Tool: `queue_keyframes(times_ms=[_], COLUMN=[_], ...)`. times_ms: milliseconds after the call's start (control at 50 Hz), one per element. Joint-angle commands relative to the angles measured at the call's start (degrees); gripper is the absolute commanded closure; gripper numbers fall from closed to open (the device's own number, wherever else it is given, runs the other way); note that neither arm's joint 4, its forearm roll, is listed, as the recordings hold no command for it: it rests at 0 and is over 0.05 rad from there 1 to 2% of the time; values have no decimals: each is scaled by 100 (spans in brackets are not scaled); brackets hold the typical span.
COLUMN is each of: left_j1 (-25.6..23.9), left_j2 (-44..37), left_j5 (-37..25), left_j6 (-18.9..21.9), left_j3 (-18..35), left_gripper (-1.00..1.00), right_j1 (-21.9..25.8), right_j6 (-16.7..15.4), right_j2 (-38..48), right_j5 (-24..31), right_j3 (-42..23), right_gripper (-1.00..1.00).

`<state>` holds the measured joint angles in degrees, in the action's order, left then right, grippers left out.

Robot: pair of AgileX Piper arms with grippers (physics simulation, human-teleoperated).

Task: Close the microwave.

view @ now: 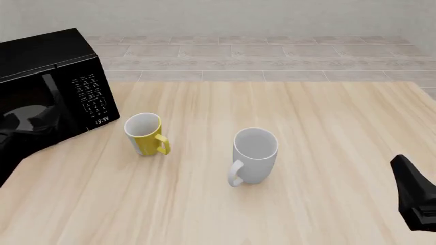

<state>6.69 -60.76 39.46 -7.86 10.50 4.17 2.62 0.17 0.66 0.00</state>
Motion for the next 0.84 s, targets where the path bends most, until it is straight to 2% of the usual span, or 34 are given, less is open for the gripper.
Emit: queue_keyframes(times_ms=[20, 80, 140, 280, 380, 480, 540, 620, 660, 840], left_j1=[-223, -267, -306, -449, -533, -554, -681, -1006, -975, -1181], left_j2=[1157, 1279, 1877, 2298, 3104, 3246, 3770, 3793, 4274, 5045], left_j5=[-778, -843, -1233, -1520, -2137, -2174, -2582, -2820, -3168, -4046], left_j6=[-10, -21, 116, 175, 362, 419, 558, 287, 478, 446], left_j3=[-197, -254, -280, -358, -328, -428, -430, -423, -388, -227], left_gripper=[-100, -100, -100, -100, -100, -100, -100, -100, -100, -100], right_j1=[18, 9, -5, -89, -112, -114, -129, -125, -119, -106], right_j6=[2, 11, 11, 41, 55, 58, 53, 45, 43, 41], right_j2=[9, 4, 13, 272, 481, 518, 490, 532, 568, 646], right_j5=[4, 10, 16, -143, -315, -332, -306, -341, -371, -447], right_j3=[0, 0, 0, 0, 0, 0, 0, 0, 0, 0], right_gripper=[-100, -100, -100, -100, -100, -100, -100, -100, -100, -100])
